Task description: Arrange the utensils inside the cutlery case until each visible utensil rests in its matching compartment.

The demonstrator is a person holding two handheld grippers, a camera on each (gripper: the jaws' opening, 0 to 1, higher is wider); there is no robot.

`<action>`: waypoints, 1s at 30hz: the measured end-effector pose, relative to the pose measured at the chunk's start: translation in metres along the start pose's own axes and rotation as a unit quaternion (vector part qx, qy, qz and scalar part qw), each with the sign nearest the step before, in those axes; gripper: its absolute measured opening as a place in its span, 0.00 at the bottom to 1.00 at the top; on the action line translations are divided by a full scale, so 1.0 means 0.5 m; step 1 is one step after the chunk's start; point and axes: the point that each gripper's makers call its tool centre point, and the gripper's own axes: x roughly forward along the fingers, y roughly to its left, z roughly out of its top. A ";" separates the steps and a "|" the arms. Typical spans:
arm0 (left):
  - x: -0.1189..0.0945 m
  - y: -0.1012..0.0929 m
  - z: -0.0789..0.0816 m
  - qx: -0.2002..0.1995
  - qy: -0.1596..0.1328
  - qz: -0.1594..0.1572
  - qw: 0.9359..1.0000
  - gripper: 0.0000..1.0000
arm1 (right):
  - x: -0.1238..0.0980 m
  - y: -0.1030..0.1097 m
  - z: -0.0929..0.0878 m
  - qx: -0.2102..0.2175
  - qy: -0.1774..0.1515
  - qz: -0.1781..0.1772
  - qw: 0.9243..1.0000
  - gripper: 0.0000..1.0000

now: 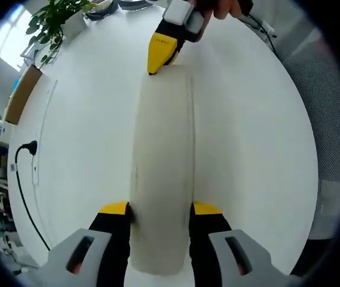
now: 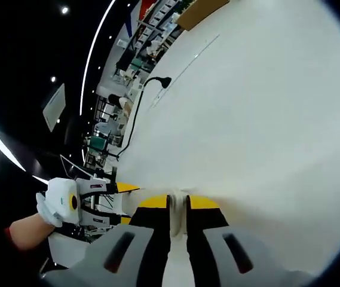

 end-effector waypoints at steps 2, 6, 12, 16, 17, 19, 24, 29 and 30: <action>-0.002 -0.005 0.001 -0.004 -0.001 0.005 1.000 0.38 | 0.001 0.001 0.003 -0.008 -0.004 0.001 1.000 0.06; -0.002 -0.005 -0.002 -0.013 -0.004 0.010 1.000 0.38 | 0.004 0.004 0.003 -0.019 -0.010 0.001 1.000 0.07; -0.007 -0.030 -0.007 -0.024 -0.007 0.011 1.000 0.39 | -0.006 0.008 -0.014 -0.045 0.005 -0.012 0.999 0.06; -0.011 -0.061 -0.004 -0.037 -0.018 0.019 0.999 0.39 | -0.019 0.003 -0.033 -0.040 0.002 -0.014 0.999 0.07; -0.011 -0.067 -0.002 -0.041 -0.019 0.018 0.999 0.39 | -0.021 0.003 -0.035 -0.046 -0.003 -0.015 0.999 0.07; -0.012 -0.081 0.003 -0.050 -0.019 0.022 0.998 0.39 | -0.030 0.002 -0.045 -0.045 -0.005 -0.020 0.999 0.07; -0.014 -0.110 0.014 -0.045 -0.016 0.028 0.998 0.39 | -0.046 -0.015 -0.050 -0.054 -0.005 -0.030 0.998 0.07; -0.014 -0.118 0.015 -0.048 -0.025 0.026 0.998 0.39 | -0.048 -0.019 -0.056 -0.042 -0.001 -0.041 0.998 0.08; -0.013 -0.117 0.017 -0.043 -0.027 0.024 0.998 0.40 | -0.048 -0.019 -0.057 -0.052 0.004 -0.042 0.998 0.08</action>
